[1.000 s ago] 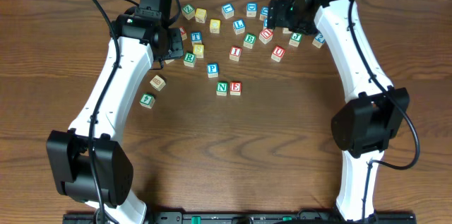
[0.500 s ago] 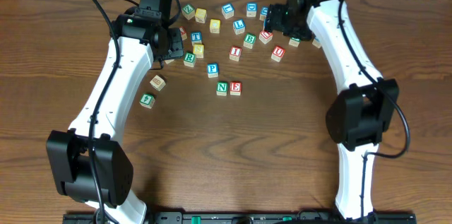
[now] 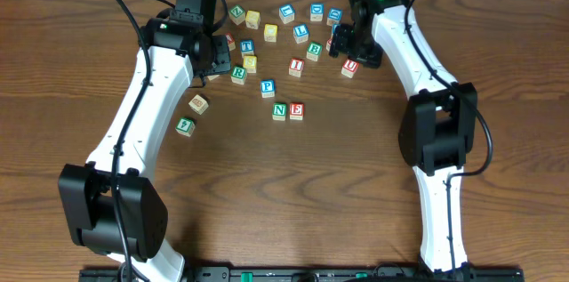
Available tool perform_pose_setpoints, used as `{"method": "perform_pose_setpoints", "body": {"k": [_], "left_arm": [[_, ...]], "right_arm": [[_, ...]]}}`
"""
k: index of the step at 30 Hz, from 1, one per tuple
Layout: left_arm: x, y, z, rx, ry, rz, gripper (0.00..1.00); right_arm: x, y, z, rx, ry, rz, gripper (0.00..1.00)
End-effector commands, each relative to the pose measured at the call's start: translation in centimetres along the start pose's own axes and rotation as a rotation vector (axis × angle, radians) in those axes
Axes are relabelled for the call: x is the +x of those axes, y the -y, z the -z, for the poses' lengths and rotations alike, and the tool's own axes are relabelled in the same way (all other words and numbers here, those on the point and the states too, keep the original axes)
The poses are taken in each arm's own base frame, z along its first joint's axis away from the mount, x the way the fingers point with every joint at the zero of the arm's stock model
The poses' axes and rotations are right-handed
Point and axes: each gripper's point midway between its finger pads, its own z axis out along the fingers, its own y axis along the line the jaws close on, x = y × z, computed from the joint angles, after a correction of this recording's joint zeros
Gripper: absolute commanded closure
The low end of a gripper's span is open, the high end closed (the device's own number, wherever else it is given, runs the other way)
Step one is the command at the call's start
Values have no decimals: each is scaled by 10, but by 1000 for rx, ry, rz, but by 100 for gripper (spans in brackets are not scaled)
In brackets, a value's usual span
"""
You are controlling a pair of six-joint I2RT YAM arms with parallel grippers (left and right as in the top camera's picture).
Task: Spell out NEURIPS
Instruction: 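Lower the right gripper onto the red U block and close, then carry the U block to the right of the E and lower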
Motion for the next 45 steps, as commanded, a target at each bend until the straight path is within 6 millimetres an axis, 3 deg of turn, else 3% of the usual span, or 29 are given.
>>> {"method": "perform_pose_setpoints", "body": {"k": [1,7,21,25,35,45], "left_arm": [[-5,-3,6,-9,20,-11,60],[-5,-3,6,-9,20,-11,60],[-5,-3,6,-9,21,-11,59],[-5,-3,6,-9,21,-11,60],[-5,-3,6,-9,21,-11,59],[-5,-3,6,-8,23,-11,60]], "right_arm": [[1,1,-13,23,-7,-12,35],[3,3,-28,34,-24,-13,42],[4,9,-27,61,-28,18,75],[8,10,-18,65,-36,30,77],[18,-4,34,-18,-39,158,78],[55,-17,37,-24,-145,244,79]]}}
